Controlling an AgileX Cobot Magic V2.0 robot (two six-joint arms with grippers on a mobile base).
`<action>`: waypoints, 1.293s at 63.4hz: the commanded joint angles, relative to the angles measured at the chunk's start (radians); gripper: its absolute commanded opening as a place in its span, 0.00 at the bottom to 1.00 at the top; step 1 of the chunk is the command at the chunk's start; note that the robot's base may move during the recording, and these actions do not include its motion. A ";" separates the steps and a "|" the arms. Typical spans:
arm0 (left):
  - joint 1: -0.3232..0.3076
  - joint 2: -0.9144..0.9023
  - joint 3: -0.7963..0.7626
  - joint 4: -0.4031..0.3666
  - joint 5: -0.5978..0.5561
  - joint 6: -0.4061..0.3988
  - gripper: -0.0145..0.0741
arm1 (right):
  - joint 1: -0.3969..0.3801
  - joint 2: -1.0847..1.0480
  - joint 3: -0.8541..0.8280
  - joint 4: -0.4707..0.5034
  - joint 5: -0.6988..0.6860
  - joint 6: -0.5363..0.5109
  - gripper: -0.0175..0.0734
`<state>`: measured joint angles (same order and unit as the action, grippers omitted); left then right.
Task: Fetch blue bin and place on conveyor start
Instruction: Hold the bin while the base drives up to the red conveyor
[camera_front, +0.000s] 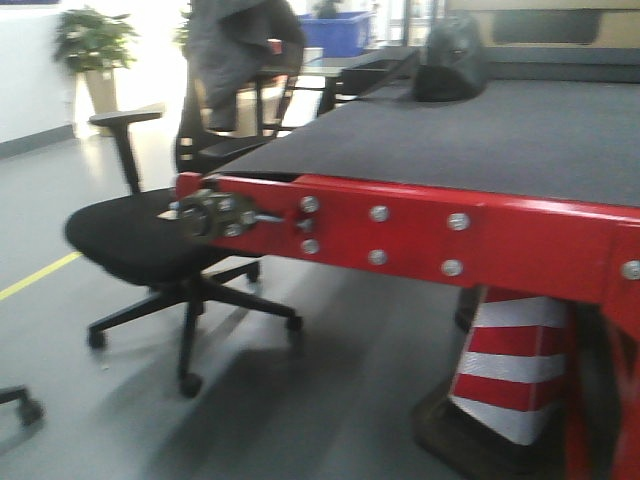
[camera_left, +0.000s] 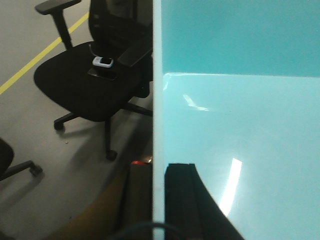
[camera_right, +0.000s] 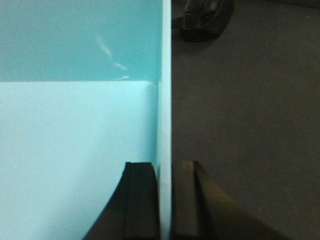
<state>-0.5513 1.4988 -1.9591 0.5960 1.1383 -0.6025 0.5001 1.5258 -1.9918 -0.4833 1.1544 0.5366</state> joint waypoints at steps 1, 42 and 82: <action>-0.003 -0.011 -0.011 0.060 -0.030 -0.004 0.04 | -0.002 -0.011 -0.012 -0.040 -0.021 -0.004 0.02; -0.003 -0.011 -0.011 0.064 -0.030 -0.004 0.04 | -0.002 -0.011 -0.012 -0.040 -0.021 -0.004 0.02; -0.003 -0.011 -0.011 0.064 -0.030 -0.004 0.04 | -0.002 -0.011 -0.012 -0.040 -0.019 -0.004 0.02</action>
<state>-0.5513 1.4988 -1.9591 0.6040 1.1359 -0.6025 0.5001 1.5258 -1.9918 -0.4812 1.1537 0.5385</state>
